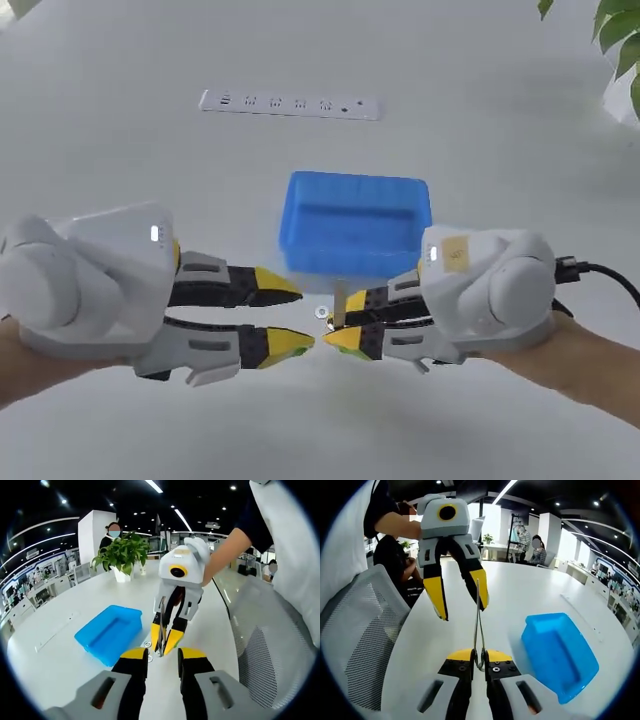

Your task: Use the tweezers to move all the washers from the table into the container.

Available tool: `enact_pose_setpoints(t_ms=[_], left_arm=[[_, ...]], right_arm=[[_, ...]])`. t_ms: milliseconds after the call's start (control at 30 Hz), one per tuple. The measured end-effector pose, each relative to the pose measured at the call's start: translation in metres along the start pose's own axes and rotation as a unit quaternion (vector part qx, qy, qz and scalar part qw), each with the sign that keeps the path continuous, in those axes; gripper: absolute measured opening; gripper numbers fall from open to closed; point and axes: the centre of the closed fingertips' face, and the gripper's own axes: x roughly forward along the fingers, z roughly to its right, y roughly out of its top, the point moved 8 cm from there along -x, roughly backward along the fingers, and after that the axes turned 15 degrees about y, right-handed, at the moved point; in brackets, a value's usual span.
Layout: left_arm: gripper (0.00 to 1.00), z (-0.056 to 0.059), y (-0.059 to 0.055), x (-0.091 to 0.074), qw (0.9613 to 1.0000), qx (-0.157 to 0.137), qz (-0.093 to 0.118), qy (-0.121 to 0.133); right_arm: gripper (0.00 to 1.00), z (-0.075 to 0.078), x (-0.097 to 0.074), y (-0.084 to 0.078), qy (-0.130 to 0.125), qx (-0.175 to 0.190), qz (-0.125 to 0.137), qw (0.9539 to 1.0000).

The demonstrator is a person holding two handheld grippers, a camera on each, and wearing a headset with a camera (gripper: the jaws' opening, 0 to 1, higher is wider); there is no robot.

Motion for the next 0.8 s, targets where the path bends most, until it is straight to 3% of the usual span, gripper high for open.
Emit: enact_pose_setpoints(t_ms=[133,200,300,333,433,567,700,800], left_arm=[[0.37,0.002,-0.001,-0.004,0.9997,-0.019,0.004,0.013],[0.46,0.001,-0.003,-0.005,0.9992,-0.034,-0.001,0.022],[0.52,0.003,-0.002,-0.008,0.9988,-0.030,0.022,0.030],[0.54,0.004,-0.003,-0.009,0.9982,-0.045,0.027,0.030],[0.61,0.004,-0.007,-0.010,0.9973,-0.051,0.035,0.041],[0.67,0.005,-0.010,-0.011,0.9934,-0.086,0.056,0.053],[0.78,0.002,-0.009,-0.010,0.9871,-0.100,0.091,0.085],[0.80,0.001,-0.010,-0.008,0.9858,-0.109,0.092,0.089]], right_arm=[[0.09,0.001,-0.010,0.009,-0.005,-0.004,0.005,1.0000],[0.09,0.003,-0.015,0.013,-0.009,-0.006,0.009,0.9999],[0.09,0.006,-0.022,0.021,-0.016,-0.010,0.016,0.9997],[0.09,0.008,-0.026,0.024,-0.019,-0.014,0.017,0.9996],[0.09,0.013,-0.034,0.033,-0.023,-0.019,0.022,0.9993],[0.09,0.023,-0.045,0.044,-0.030,-0.028,0.025,0.9988],[0.09,0.036,-0.055,0.050,-0.047,-0.031,0.029,0.9980],[0.09,0.044,-0.061,0.052,-0.058,-0.030,0.029,0.9974]])
